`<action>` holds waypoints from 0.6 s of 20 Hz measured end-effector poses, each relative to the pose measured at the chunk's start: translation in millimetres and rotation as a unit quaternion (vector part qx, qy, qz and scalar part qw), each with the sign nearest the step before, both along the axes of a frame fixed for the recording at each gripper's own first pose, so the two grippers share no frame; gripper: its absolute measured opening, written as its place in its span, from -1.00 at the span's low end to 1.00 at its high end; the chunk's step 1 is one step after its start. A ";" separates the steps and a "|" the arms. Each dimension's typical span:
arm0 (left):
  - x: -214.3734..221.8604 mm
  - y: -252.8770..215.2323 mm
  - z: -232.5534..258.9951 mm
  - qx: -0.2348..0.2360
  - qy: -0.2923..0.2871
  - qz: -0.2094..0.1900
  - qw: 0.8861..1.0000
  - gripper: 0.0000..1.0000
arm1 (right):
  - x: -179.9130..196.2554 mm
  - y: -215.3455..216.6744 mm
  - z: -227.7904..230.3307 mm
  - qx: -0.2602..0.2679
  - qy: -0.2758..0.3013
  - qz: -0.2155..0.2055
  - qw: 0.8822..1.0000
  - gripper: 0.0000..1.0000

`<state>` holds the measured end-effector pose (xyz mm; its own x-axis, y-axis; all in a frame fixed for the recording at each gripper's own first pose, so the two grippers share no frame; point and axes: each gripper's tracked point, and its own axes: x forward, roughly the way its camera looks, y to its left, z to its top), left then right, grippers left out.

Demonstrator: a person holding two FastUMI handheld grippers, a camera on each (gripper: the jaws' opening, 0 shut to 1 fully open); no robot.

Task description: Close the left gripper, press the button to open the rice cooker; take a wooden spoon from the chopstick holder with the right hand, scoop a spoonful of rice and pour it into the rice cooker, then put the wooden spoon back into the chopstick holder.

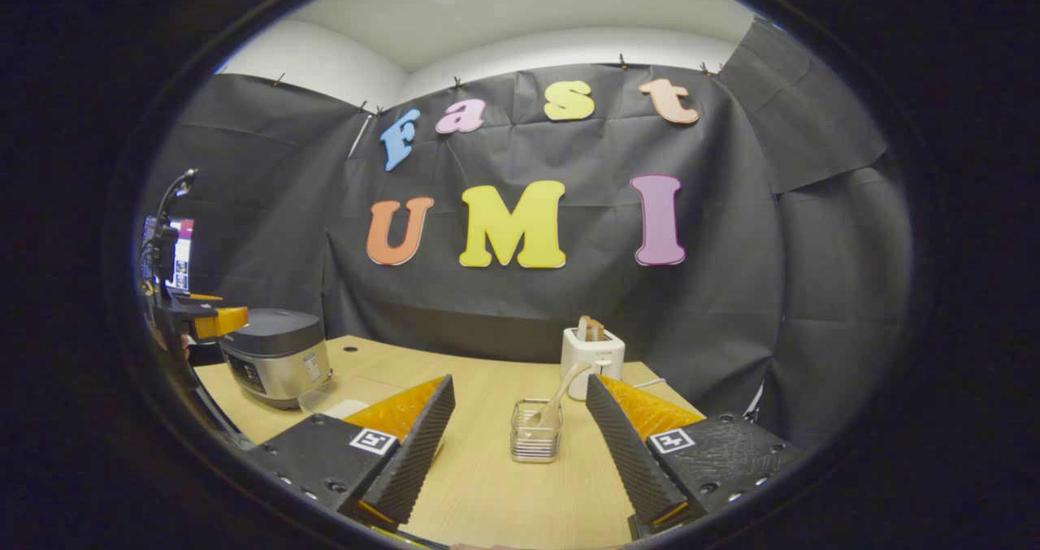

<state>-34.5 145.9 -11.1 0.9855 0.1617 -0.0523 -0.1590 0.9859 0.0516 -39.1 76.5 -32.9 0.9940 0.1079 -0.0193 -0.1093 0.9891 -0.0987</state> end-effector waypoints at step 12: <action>-17.4 -73.0 8.0 -0.032 -0.039 -0.074 0.996 0.89 | -16.0 10.9 -19.7 -0.009 0.024 0.003 1.000 0.91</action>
